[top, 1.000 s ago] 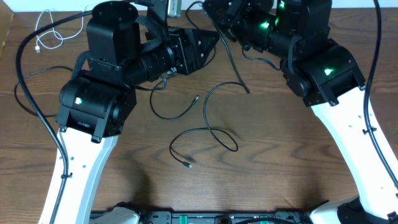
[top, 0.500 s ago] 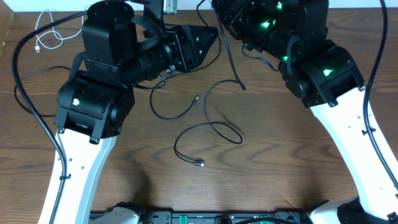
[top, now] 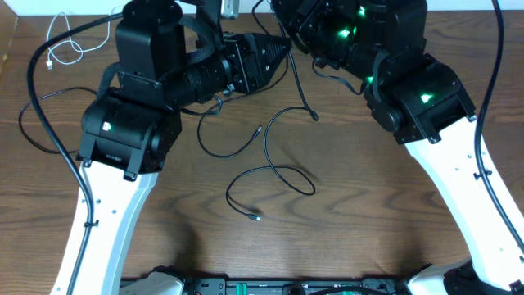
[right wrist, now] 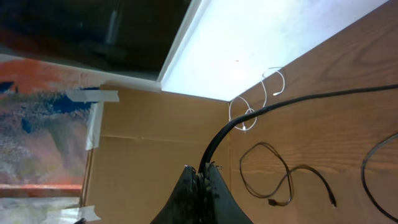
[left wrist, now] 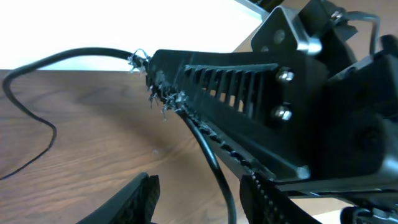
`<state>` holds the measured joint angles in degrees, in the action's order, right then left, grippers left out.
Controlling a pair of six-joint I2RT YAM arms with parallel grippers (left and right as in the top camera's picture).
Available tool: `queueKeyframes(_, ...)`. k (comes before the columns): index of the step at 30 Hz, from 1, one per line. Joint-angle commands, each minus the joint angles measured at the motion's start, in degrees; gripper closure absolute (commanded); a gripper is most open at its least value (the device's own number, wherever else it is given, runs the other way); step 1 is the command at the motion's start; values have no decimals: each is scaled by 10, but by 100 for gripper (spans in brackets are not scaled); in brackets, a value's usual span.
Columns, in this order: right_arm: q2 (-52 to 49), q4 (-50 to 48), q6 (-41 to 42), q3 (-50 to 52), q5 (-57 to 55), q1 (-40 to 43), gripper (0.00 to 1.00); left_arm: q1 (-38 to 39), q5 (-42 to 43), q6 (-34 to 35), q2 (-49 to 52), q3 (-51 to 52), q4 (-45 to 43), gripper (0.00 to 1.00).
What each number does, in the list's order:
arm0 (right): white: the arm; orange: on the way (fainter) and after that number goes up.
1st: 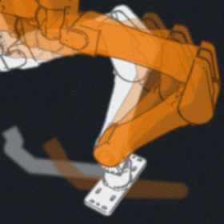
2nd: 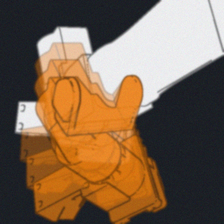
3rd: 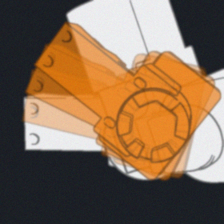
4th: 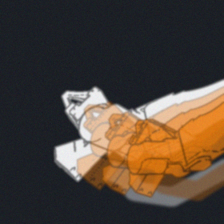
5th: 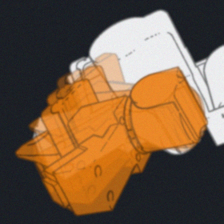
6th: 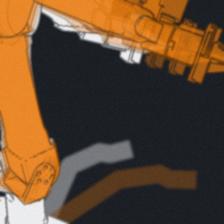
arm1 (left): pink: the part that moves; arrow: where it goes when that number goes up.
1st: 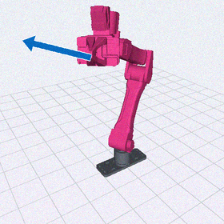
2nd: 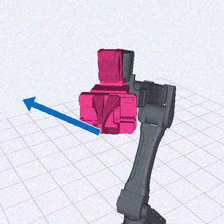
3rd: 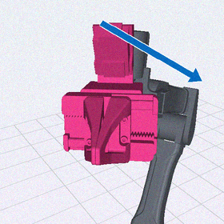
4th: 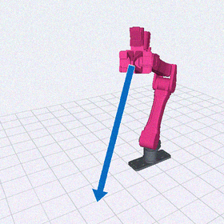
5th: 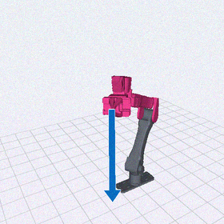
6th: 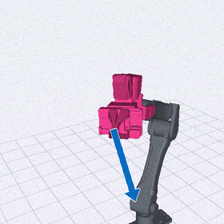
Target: Untangle cables
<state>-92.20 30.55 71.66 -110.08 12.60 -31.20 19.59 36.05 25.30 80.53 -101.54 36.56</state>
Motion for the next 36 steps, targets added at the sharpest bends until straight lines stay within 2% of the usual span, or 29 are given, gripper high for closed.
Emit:
queueKeyframes(1,6,-2,11,-3,0,-3,99,-1,10,-2,11,-3,-2,52)
queueKeyframes(13,6,8,12,-3,30,-3,99,-1,10,-2,26,-3,-7,53)
queueKeyframes(14,6,12,12,-3,30,-3,99,-1,10,-2,26,-3,-10,57)
queueKeyframes(18,6,23,11,-3,37,-3,99,-1,10,-2,26,-3,-19,62)
queueKeyframes(31,6,40,12,-3,67,-3,99,-3,11,-2,26,-3,-26,62)
queueKeyframes(36,6,31,12,-3,66,-3,99,-3,45,-2,26,-3,-26,62)
